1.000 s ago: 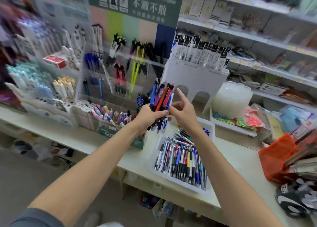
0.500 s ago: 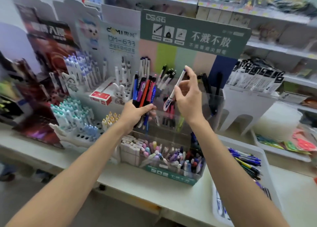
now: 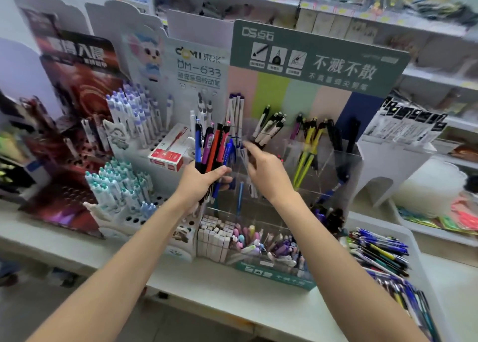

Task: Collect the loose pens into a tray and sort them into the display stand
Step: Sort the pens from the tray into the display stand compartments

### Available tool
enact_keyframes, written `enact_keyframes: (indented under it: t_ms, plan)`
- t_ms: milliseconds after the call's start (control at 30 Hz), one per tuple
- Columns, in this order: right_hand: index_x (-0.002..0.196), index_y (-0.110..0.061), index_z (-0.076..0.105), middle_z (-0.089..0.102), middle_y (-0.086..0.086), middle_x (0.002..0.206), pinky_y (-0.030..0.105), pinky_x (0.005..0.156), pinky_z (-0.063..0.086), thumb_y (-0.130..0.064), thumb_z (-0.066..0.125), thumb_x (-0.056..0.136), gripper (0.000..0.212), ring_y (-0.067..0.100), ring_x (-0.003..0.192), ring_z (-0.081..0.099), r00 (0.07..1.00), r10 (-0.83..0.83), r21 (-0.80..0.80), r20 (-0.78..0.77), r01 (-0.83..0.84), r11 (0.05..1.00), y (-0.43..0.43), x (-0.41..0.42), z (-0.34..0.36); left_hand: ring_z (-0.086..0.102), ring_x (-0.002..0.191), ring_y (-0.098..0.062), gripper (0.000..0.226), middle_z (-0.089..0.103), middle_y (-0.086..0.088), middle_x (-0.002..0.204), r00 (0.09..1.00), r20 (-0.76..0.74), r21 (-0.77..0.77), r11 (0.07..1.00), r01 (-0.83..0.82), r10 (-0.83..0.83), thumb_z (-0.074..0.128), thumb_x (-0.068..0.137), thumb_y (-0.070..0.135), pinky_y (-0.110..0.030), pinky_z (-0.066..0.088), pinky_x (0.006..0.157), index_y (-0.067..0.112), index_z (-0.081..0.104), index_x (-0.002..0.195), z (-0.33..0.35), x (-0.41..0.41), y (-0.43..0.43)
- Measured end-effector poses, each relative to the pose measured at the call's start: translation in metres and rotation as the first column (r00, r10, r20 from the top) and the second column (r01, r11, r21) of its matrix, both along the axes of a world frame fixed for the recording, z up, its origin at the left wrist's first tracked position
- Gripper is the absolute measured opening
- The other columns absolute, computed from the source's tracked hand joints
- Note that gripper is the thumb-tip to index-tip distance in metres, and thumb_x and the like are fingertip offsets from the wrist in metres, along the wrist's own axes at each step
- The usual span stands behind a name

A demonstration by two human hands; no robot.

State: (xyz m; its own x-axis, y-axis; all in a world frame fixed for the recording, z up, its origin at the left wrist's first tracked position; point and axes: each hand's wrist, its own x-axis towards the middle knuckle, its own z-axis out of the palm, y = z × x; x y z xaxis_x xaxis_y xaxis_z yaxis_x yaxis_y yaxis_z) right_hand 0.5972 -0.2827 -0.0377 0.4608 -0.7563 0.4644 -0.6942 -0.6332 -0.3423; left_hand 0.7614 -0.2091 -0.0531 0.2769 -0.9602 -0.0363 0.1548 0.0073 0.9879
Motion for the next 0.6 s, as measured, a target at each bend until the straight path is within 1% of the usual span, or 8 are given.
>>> enact_keyframes:
  t_ms: [67,100,167,233,333,400,500,600]
  plan:
    - [0.152,-0.019,0.034,0.069,0.016,0.102,0.042,0.070,0.054,-0.010,0.050,0.098,0.057,0.032,0.082,0.066,0.999,0.000,0.023,-0.050,0.001,1.000,0.004,-0.002,-0.002,0.075,0.082,-0.023,0.014,0.077,-0.009,0.090,1.000,-0.017,-0.007,1.000,0.012,-0.012,0.065,0.093,0.008,-0.036,0.062,0.074,0.001,0.066,0.106,0.000,-0.002,0.001]
    - [0.153,-0.020,0.032,0.068,0.016,0.100,0.042,0.067,0.054,-0.009,0.049,0.098,0.058,0.030,0.079,0.065,0.999,-0.004,0.008,-0.032,0.005,1.000,0.006,-0.004,-0.003,0.075,0.081,-0.022,0.017,0.076,-0.009,0.091,1.000,-0.024,-0.008,1.000,0.018,-0.018,0.064,0.094,0.007,-0.034,0.062,0.072,0.000,0.065,0.109,0.001,-0.003,0.000]
    - [0.153,-0.016,0.033,0.067,0.014,0.106,0.041,0.071,0.055,-0.005,0.049,0.098,0.058,0.027,0.082,0.064,0.998,-0.015,-0.035,0.058,0.018,0.999,0.008,-0.010,0.000,0.075,0.080,-0.021,0.020,0.076,-0.009,0.092,0.998,-0.048,-0.008,0.999,0.032,-0.032,0.063,0.094,0.007,-0.030,0.061,0.067,-0.002,0.063,0.113,0.002,-0.006,0.000]
    - [0.148,-0.011,0.041,0.067,0.009,0.108,0.036,0.080,0.056,-0.003,0.051,0.096,0.054,0.021,0.088,0.064,0.986,-0.013,-0.050,0.166,0.022,0.999,0.008,-0.015,0.005,0.075,0.080,-0.021,0.021,0.076,-0.010,0.094,0.995,-0.078,-0.008,0.999,0.054,-0.055,0.063,0.095,0.007,-0.029,0.060,0.066,0.000,0.062,0.114,0.003,-0.008,0.000]
    - [0.143,-0.013,0.048,0.067,-0.002,0.099,0.021,0.082,0.053,-0.011,0.060,0.095,0.049,0.010,0.087,0.063,0.917,0.003,0.177,0.398,-0.080,0.981,0.018,-0.010,0.018,0.075,0.083,-0.023,0.021,0.076,-0.011,0.095,0.991,-0.081,-0.017,0.994,0.106,-0.107,0.063,0.094,0.008,-0.031,0.061,0.068,0.005,0.063,0.115,0.007,-0.017,-0.002]
    - [0.141,-0.019,0.049,0.066,-0.004,0.098,0.014,0.080,0.051,-0.017,0.066,0.093,0.051,0.003,0.088,0.064,0.886,0.003,0.291,0.464,-0.156,0.944,0.020,-0.006,0.024,0.075,0.083,-0.025,0.019,0.076,-0.010,0.092,0.988,-0.088,-0.028,0.992,0.125,-0.127,0.063,0.094,0.008,-0.033,0.061,0.069,0.007,0.064,0.112,0.009,-0.024,-0.003]
    - [0.136,-0.020,0.053,0.068,0.000,0.096,0.021,0.080,0.056,-0.016,0.071,0.090,0.050,0.006,0.088,0.066,0.871,-0.013,0.325,0.490,-0.169,0.930,0.019,-0.003,0.024,0.075,0.084,-0.028,0.018,0.076,-0.011,0.090,0.988,-0.091,-0.042,0.992,0.118,-0.122,0.063,0.094,0.009,-0.037,0.061,0.071,0.008,0.064,0.112,0.010,-0.030,-0.004]
    - [0.133,-0.016,0.050,0.069,0.002,0.090,0.018,0.075,0.053,-0.011,0.070,0.089,0.049,0.008,0.084,0.066,0.801,-0.063,0.312,0.595,-0.158,0.937,0.021,-0.004,0.026,0.075,0.087,-0.029,0.020,0.076,-0.012,0.095,0.994,-0.061,-0.043,0.995,0.093,-0.096,0.064,0.094,0.011,-0.039,0.062,0.073,0.007,0.063,0.114,0.011,-0.028,-0.007]
